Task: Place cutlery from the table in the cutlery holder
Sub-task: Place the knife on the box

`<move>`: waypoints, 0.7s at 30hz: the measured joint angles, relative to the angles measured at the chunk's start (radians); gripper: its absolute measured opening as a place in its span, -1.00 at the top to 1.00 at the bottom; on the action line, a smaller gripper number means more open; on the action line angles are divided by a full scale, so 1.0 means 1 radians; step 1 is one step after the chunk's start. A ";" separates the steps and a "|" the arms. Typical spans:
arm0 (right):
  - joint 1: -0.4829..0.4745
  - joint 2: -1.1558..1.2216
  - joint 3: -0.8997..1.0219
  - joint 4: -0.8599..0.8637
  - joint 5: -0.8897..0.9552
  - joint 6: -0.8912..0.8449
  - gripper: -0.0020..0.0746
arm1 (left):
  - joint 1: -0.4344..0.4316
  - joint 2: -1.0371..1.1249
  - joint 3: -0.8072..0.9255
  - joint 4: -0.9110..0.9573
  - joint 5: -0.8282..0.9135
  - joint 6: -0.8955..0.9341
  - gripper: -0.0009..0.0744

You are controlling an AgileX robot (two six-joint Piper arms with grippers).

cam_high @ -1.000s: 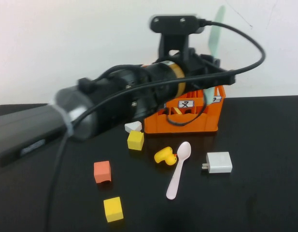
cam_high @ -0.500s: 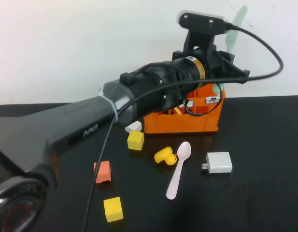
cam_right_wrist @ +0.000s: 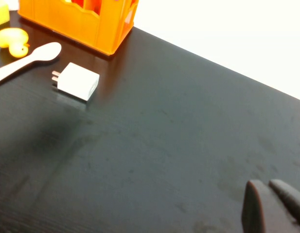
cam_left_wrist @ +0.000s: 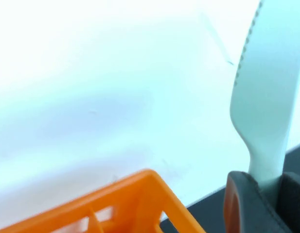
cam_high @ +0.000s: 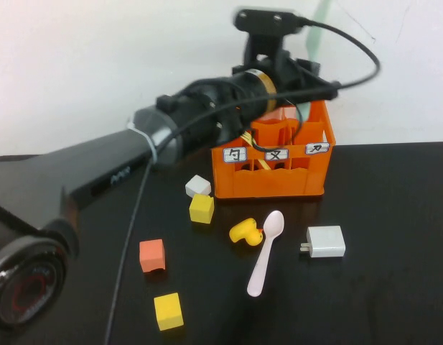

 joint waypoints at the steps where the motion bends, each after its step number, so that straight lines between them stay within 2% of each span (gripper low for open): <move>1: 0.000 0.000 0.000 0.000 0.000 0.000 0.95 | 0.010 0.001 0.000 -0.009 -0.014 -0.005 0.72; 7: 0.000 0.000 0.000 0.000 0.000 0.000 0.95 | 0.037 0.019 0.000 -0.041 -0.122 -0.003 0.72; 12: 0.000 0.000 0.000 0.000 0.000 0.000 0.95 | 0.037 0.052 0.000 -0.063 -0.171 0.070 0.72; 21: 0.000 0.000 0.000 0.000 0.000 0.000 0.95 | 0.037 0.136 -0.054 -0.094 -0.197 0.168 0.72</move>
